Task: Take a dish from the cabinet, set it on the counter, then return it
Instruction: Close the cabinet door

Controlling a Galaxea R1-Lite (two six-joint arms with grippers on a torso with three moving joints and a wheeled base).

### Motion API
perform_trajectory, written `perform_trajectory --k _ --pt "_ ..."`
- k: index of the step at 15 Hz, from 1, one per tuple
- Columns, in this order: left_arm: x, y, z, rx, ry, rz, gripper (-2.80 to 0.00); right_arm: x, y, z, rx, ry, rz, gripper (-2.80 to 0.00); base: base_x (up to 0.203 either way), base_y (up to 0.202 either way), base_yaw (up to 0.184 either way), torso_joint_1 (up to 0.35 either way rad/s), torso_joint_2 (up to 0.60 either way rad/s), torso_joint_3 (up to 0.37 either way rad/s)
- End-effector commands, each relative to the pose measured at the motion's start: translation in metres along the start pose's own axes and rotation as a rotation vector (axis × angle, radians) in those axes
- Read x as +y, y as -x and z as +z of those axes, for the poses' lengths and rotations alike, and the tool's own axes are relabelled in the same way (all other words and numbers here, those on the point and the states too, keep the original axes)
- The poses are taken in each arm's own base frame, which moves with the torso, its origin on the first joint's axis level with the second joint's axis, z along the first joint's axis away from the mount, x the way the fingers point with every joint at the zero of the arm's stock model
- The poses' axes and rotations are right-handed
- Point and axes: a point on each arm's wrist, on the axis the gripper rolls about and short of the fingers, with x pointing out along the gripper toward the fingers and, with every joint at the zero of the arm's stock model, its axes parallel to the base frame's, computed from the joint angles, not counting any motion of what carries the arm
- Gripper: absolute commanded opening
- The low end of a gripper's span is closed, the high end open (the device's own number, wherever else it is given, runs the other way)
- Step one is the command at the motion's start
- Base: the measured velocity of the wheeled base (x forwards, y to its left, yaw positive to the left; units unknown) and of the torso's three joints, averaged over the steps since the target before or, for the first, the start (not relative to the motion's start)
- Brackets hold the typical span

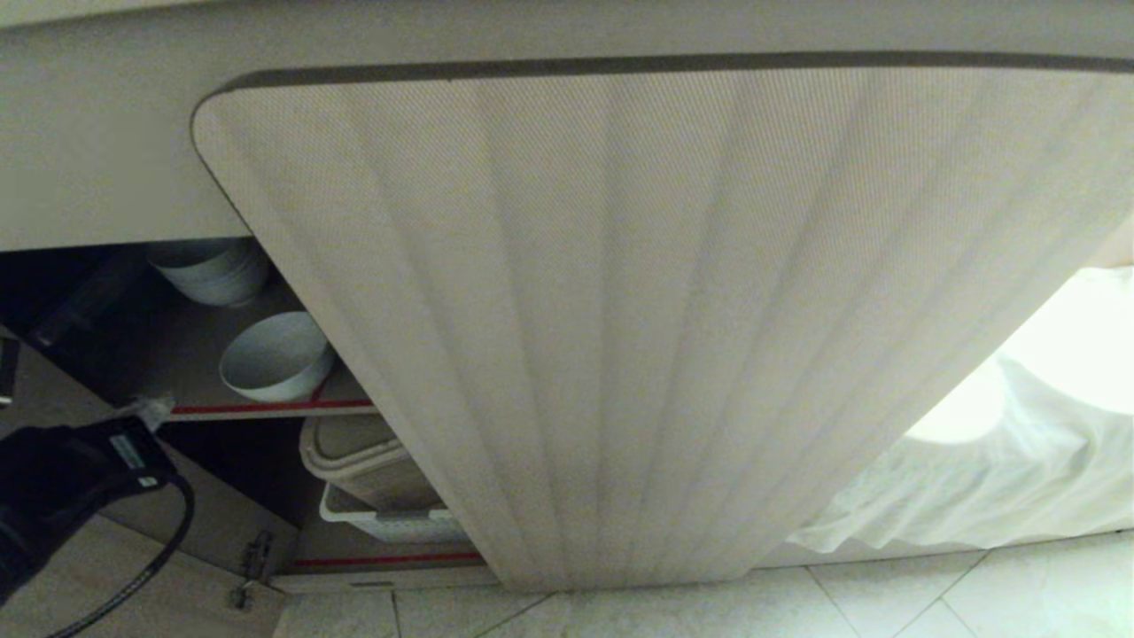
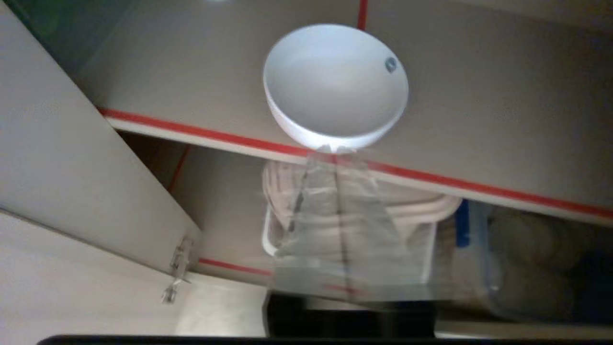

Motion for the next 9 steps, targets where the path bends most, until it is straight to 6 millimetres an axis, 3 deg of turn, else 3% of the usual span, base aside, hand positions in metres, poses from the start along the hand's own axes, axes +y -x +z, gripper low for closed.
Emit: perform_trajectory --k 1,9 --pt "-0.001 0.008 0.001 -0.025 0.001 -0.009 -2.80 0.000 0.000 0.000 0.000 0.000 0.000 -2.80 0.000 0.000 0.000 0.000 0.00 0.000" --pt "-0.003 0.033 0.001 -0.049 -0.004 -0.042 -2.80 0.000 0.000 0.000 0.000 0.000 0.000 -2.80 0.000 0.000 0.000 0.000 0.00 0.000"
